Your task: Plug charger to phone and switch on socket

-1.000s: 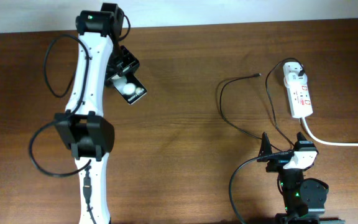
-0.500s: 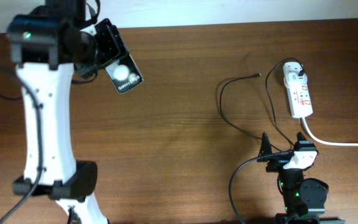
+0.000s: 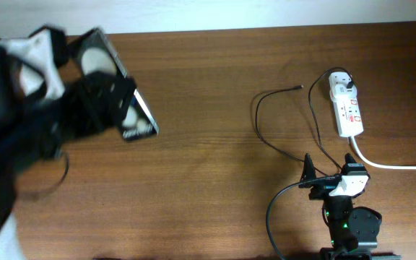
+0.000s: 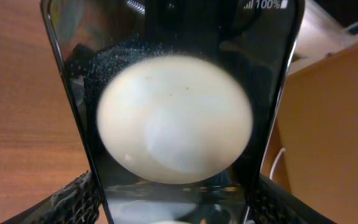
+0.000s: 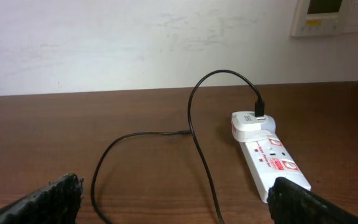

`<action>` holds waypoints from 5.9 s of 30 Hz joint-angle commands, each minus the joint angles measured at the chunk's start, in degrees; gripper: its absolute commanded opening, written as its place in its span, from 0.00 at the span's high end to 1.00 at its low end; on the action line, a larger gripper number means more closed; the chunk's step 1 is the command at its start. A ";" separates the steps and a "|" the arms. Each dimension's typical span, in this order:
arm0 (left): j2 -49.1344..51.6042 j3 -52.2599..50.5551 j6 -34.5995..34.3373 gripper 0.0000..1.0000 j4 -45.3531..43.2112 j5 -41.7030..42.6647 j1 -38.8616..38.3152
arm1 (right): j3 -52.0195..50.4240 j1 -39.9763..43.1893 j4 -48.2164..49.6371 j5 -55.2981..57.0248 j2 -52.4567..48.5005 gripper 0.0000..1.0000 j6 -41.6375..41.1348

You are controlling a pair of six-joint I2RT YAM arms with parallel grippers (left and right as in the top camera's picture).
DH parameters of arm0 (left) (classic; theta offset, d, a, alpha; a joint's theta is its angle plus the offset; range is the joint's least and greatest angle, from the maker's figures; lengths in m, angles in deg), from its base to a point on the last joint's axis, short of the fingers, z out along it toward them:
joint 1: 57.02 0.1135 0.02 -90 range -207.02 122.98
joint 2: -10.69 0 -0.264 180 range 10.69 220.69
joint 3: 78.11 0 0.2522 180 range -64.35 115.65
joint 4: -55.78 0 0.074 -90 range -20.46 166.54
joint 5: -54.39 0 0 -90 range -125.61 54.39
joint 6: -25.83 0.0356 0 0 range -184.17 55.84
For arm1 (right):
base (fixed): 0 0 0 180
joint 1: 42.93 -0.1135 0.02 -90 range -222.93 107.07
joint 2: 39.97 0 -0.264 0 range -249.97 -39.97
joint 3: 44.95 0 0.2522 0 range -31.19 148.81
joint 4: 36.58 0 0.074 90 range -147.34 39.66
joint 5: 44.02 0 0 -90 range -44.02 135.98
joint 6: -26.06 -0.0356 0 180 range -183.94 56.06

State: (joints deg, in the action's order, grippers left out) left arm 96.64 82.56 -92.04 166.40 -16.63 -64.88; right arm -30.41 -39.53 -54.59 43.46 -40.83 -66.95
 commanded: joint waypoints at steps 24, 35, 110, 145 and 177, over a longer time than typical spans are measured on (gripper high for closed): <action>-23.96 -68.61 -6.03 0.44 -20.09 5.92 0.02 | -0.46 0.44 0.00 -0.48 0.44 0.01 -0.22; -8.44 -71.34 -5.95 0.46 -25.51 6.97 0.02 | -0.46 0.44 0.00 -0.48 0.44 0.01 -0.22; 1.53 -71.34 -20.52 0.45 -33.00 8.90 0.02 | 33.86 -52.19 25.83 0.17 -69.59 0.16 -45.51; 1.53 -71.34 -20.52 0.45 -33.22 9.55 0.02 | 34.07 -57.02 42.25 6.27 -83.95 0.50 -60.52; 1.51 -71.34 -20.50 0.19 -33.18 9.51 0.02 | 34.05 -57.02 40.06 5.75 -84.04 0.89 -60.52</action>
State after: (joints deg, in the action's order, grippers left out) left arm 98.34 10.96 -112.35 133.33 -7.95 -64.90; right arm 2.90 -96.10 -14.66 48.99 -124.48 -128.26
